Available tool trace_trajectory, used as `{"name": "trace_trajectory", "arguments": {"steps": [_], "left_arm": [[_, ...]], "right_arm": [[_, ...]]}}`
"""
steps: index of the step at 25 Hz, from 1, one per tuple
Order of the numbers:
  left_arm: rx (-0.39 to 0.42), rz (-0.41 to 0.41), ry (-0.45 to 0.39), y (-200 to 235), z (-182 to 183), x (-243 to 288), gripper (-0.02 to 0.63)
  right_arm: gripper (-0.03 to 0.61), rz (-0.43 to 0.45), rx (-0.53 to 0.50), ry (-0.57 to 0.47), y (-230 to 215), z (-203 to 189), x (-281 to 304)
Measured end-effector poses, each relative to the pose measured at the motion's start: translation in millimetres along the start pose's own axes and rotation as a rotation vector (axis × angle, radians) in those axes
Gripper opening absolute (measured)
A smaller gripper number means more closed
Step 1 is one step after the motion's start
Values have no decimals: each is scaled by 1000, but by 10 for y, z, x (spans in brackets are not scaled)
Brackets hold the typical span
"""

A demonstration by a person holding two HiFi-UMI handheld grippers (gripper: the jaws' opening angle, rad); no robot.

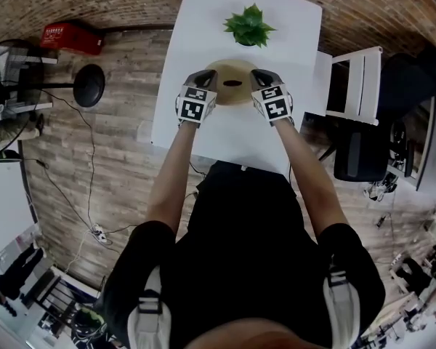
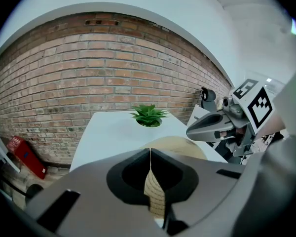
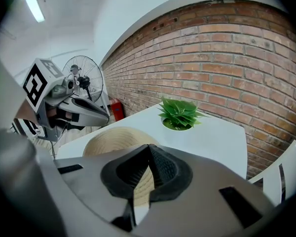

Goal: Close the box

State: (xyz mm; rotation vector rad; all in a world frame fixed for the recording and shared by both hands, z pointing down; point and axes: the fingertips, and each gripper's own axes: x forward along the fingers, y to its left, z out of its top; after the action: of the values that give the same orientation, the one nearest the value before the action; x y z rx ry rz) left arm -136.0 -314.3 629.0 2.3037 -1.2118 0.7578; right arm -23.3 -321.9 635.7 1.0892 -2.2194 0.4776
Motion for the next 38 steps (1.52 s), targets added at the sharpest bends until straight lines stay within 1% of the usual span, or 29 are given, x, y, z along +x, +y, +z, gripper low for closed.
{"name": "trace_trajectory", "arguments": {"steps": [4,8,14,18,27,38], "left_arm": [[-13,26,-21,-65,-24,-167,25],[-23,34,-40,-243,-60,-325,25],[0,23,-33,-535,-190,-528,25],[-1,41,-45,-683,-247,-679,25],[-44,91,-57,-909,-421,-1037,25],[-67,116,-75,-1274,-553,-1278,25]], "right_arm": [[-2,10,-20,-6,86,-72,-185],[-3,24,-42,11,139,-226,-320],[-2,57,-75,-16,300,-324,-534],[-3,70,-95,-25,391,-435,-674],[-2,114,-121,-58,536,-520,-1019],[-2,164,-145,-80,700,-702,-1384]]}}
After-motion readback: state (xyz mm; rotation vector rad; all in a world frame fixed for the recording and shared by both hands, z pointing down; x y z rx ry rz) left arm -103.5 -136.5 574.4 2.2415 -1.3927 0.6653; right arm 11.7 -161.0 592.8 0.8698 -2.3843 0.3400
